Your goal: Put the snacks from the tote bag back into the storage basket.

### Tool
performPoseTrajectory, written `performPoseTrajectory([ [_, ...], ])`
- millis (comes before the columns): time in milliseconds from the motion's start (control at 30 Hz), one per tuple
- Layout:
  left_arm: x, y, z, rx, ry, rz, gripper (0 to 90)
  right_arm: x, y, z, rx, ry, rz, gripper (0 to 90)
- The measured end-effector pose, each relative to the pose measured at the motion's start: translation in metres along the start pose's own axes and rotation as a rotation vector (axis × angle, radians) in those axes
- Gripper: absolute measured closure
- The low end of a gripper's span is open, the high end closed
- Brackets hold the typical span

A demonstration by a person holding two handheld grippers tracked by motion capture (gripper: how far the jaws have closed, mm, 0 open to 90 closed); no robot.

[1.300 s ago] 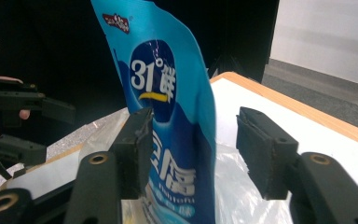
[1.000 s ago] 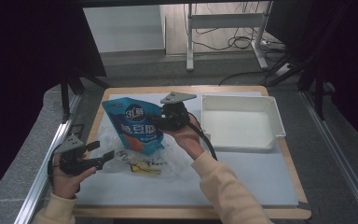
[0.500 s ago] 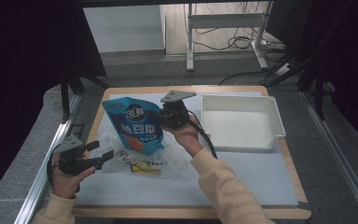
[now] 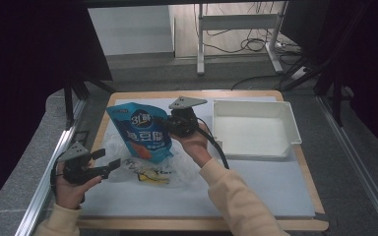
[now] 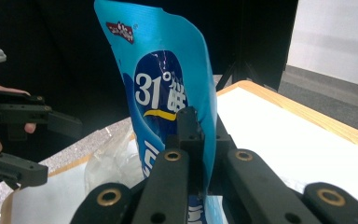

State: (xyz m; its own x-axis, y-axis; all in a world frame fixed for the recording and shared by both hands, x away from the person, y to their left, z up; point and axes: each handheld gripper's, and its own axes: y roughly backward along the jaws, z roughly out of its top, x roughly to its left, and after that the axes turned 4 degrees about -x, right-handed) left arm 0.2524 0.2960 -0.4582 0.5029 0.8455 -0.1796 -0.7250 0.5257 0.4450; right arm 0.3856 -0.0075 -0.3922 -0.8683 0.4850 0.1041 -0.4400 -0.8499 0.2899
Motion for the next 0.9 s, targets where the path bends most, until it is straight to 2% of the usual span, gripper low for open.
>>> performPoseTrajectory([
  [567, 0.002, 0.003, 0.001, -0.009, 0.006, 0.0, 23.9, 0.015, -0.007, 0.007, -0.029, -0.009, 0.007, 89.0],
  [900, 0.004, 0.004, 0.0, -0.008, 0.004, -0.002, 23.9, 0.025, -0.005, 0.018, -0.059, 0.01, 0.021, 89.1],
])
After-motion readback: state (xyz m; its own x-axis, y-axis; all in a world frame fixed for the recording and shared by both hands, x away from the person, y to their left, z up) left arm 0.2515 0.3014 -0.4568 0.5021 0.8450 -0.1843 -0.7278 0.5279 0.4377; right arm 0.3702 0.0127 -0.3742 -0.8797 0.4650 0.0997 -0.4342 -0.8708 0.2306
